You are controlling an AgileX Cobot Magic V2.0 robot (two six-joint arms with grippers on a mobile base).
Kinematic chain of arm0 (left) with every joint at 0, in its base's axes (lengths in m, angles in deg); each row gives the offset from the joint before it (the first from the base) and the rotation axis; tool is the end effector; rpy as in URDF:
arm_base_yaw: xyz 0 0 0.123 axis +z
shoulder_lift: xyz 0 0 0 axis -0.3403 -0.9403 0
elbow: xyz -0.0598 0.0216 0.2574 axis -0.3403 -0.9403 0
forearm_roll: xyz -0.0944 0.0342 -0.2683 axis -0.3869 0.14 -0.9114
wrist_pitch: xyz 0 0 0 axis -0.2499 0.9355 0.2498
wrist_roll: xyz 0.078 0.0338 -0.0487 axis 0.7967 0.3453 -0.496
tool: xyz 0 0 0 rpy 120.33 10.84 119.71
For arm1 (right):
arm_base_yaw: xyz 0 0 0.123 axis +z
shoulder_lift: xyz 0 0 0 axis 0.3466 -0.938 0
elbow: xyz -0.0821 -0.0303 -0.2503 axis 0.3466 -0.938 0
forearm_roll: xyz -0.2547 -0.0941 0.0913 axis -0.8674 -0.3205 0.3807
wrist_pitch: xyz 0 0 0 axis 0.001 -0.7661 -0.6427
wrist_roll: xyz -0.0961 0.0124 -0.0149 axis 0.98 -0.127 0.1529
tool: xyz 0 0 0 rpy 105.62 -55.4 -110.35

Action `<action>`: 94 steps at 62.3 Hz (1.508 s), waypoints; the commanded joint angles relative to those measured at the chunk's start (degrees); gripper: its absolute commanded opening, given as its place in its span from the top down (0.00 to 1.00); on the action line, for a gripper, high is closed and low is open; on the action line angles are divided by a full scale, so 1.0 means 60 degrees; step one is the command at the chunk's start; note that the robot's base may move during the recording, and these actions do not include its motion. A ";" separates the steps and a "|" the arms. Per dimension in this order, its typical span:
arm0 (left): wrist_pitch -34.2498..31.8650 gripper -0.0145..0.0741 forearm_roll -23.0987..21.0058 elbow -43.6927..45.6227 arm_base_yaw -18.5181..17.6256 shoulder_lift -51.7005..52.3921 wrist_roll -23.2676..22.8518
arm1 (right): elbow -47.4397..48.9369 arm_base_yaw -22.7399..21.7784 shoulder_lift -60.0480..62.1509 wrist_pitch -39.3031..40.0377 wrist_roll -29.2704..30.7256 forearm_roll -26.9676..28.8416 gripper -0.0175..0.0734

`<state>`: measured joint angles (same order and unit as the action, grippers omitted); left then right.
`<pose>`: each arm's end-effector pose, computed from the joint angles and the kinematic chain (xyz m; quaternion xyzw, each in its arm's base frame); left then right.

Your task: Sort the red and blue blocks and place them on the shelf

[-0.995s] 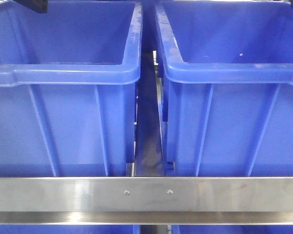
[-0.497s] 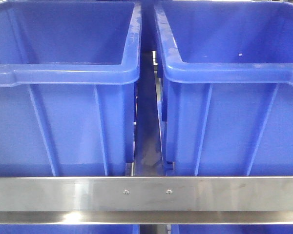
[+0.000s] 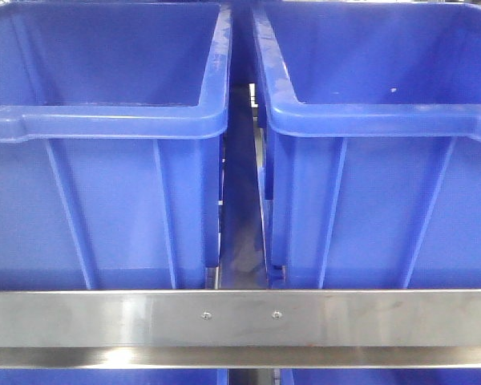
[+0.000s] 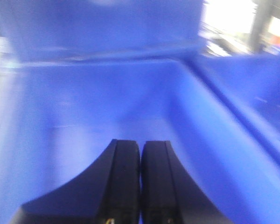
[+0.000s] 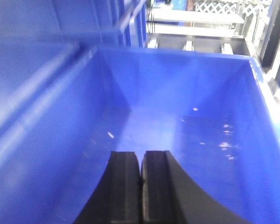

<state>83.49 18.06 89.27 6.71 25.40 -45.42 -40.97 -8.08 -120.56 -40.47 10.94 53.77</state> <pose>0.2093 -0.0518 0.3422 0.0680 0.7278 -0.1109 0.6733 0.2085 0.0449 0.3197 -0.0399 0.7247 0.1066 0.6796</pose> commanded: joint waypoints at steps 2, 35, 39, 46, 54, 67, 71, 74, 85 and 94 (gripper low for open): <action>-0.0761 0.69 -0.0085 -0.0240 0.0382 0.0747 0.0021 | 0.0273 -0.0050 0.0189 0.0379 0.0077 0.0223 0.75; -0.0761 0.69 -0.0085 -0.2069 0.0995 0.3827 0.0021 | 0.0256 -0.0050 0.0554 -0.0493 0.0077 0.0136 0.75; -0.0761 0.69 -0.0028 -0.2069 0.0995 0.3827 0.0021 | 0.0256 -0.0050 0.0595 -0.0266 0.0077 0.0124 0.75; -0.0761 0.69 0.0134 -0.2069 0.0995 0.3827 0.0021 | 0.0202 -0.0364 0.0745 0.0184 0.0086 -0.0115 0.75; -0.0761 0.69 0.0134 -0.2069 0.0995 0.3827 0.0021 | -0.0172 -0.1428 0.1271 -0.0140 0.0077 -0.0179 0.75; -0.0761 0.69 0.0134 -0.2069 0.0995 0.3827 0.0021 | -0.0992 -0.2605 0.3237 -0.0331 0.0077 -0.0179 0.75; -0.0887 0.69 0.0134 -0.2133 0.0995 0.3827 0.0021 | -0.1259 -0.2605 0.3641 -0.0467 0.0077 -0.0179 0.75; -0.1057 0.69 0.0134 -0.2259 0.0995 0.3827 0.0021 | -0.1441 -0.2605 0.3860 -0.0501 0.0077 -0.0179 0.75; -0.1933 0.69 -0.0197 -0.2926 0.0995 0.3827 0.0021 | -0.1777 -0.2605 0.4479 -0.0453 0.0077 -0.0179 0.75; -0.2053 0.69 -0.0197 -0.3033 0.0995 0.3827 0.0021 | -0.1777 -0.2596 0.4590 -0.0509 -0.0005 0.0109 0.75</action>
<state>77.00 17.49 69.63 12.64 48.78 -45.30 -53.20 -23.19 -92.67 -47.94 10.94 53.37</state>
